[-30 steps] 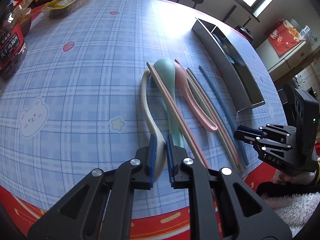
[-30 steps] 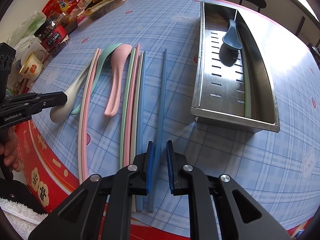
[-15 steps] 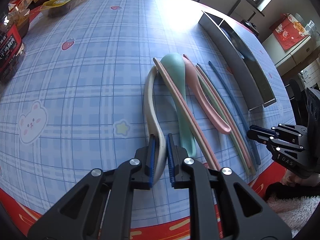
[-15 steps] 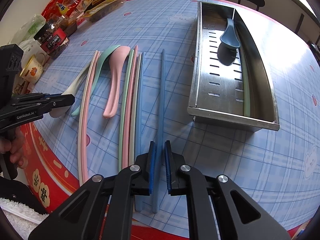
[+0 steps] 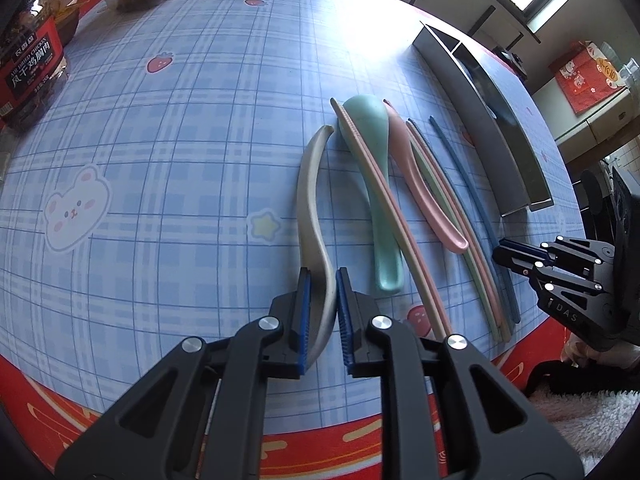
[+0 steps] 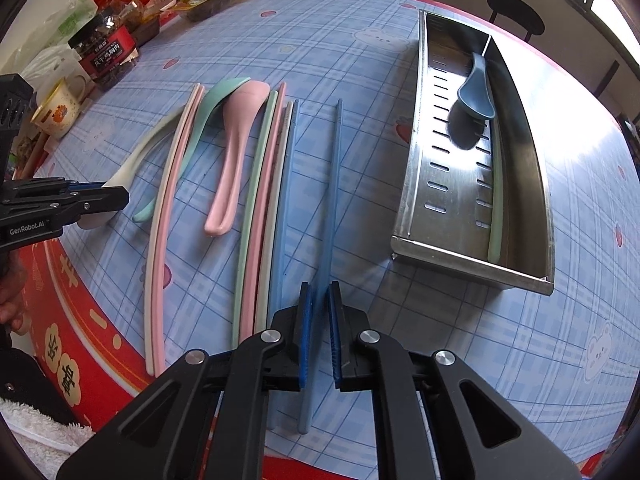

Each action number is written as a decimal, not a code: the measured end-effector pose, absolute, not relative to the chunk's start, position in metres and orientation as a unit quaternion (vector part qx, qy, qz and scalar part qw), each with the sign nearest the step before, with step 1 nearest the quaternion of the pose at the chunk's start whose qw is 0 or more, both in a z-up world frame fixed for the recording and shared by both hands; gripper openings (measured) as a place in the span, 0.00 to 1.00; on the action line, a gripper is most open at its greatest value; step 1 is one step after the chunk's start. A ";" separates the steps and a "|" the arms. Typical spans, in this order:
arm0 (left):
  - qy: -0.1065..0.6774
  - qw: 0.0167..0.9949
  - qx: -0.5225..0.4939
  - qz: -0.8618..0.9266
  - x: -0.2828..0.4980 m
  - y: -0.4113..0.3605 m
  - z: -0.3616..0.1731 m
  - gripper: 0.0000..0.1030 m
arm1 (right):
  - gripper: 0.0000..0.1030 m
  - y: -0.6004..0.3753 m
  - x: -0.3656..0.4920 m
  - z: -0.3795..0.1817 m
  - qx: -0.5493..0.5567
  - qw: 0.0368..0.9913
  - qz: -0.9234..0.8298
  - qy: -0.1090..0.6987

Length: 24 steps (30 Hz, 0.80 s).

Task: Organize utensils
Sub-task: 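Lift the blue chopstick with right tool while left tool lifts the white spoon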

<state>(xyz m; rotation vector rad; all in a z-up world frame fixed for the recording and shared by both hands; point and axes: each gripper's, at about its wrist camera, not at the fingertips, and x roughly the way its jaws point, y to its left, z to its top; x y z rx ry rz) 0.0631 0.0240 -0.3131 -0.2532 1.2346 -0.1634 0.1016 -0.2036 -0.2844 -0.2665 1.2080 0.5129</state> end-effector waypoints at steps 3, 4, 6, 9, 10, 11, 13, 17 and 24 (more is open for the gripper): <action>0.574 0.805 -0.127 -0.080 0.061 0.027 -0.314 0.18 | 0.09 -0.201 0.103 -0.285 -0.126 0.784 0.236 0.559; 0.573 0.806 -0.127 -0.080 0.060 0.027 -0.314 0.18 | 0.09 -0.201 0.103 -0.285 -0.126 0.785 0.235 0.559; 0.571 0.807 -0.125 -0.080 0.058 0.027 -0.314 0.18 | 0.09 -0.201 0.103 -0.285 -0.125 0.784 0.235 0.560; 0.570 0.808 -0.128 -0.081 0.055 0.030 -0.314 0.18 | 0.08 -0.203 0.103 -0.285 -0.122 0.786 0.235 0.559; 0.569 0.808 -0.130 -0.082 0.055 0.030 -0.314 0.17 | 0.08 -0.203 0.103 -0.285 -0.119 0.786 0.234 0.559; 0.569 0.807 -0.132 -0.083 0.054 0.032 -0.314 0.17 | 0.07 -0.205 0.103 -0.285 -0.114 0.787 0.233 0.560; 0.569 0.806 -0.140 -0.086 0.053 0.034 -0.314 0.16 | 0.07 -0.209 0.102 -0.285 -0.100 0.786 0.233 0.563; 0.565 0.808 -0.145 -0.080 0.042 0.035 -0.313 0.16 | 0.06 -0.218 0.093 -0.285 -0.061 0.780 0.247 0.571; 0.553 0.813 -0.175 -0.056 0.025 0.049 -0.308 0.13 | 0.06 -0.228 0.077 -0.277 -0.028 0.786 0.259 0.561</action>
